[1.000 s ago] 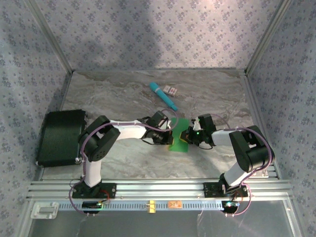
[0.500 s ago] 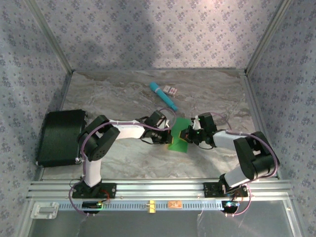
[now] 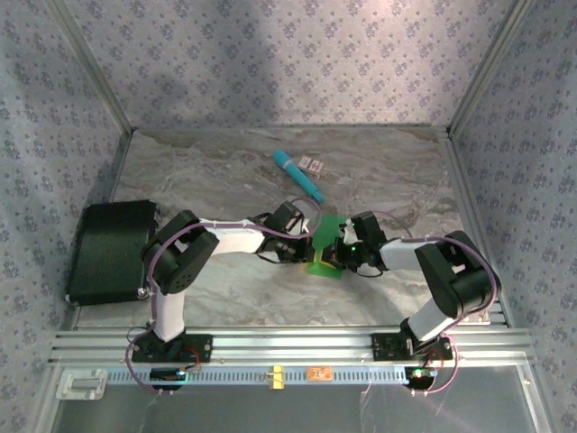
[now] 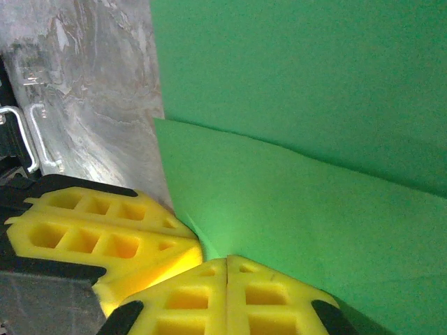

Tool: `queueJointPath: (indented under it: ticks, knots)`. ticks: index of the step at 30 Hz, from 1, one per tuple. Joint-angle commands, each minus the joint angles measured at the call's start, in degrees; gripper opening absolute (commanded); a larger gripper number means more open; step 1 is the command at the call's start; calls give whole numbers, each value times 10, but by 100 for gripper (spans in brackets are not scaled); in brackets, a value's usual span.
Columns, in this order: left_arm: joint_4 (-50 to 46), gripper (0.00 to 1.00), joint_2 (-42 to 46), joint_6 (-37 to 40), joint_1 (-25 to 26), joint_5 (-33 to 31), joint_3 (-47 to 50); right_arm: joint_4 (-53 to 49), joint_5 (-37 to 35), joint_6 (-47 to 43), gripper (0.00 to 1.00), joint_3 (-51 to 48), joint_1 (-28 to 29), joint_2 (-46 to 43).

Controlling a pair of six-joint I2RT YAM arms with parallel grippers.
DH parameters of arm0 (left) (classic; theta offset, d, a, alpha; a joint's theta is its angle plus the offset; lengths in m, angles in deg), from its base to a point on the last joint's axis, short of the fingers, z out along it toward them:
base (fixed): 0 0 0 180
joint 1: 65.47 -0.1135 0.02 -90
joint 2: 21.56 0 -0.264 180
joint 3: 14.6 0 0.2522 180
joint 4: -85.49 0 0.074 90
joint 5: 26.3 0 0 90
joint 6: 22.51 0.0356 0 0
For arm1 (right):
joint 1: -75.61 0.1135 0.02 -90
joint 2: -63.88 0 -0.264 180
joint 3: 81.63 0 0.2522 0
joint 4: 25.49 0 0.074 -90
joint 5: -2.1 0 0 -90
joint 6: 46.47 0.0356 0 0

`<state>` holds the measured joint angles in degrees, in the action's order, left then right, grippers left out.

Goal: Fold a paper plane with a square sheet of paper (pick it up from the middle)

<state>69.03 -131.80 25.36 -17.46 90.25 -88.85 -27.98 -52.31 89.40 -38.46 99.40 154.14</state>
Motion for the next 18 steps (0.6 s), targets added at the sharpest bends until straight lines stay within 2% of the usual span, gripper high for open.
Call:
queueJointPath:
  ticks: [1, 9, 18]
  knots:
    - [-28, 0, -9, -1, 8, -3, 10, -42, -16, -8, 0, -1, -10, 7]
    - [-31, 0, -10, 1, 8, -3, 7, -28, 11, 8, 0, 24, 4, -27]
    - [-34, 0, -7, 2, 9, -4, 8, -25, -2, 11, 0, -7, 16, 16]
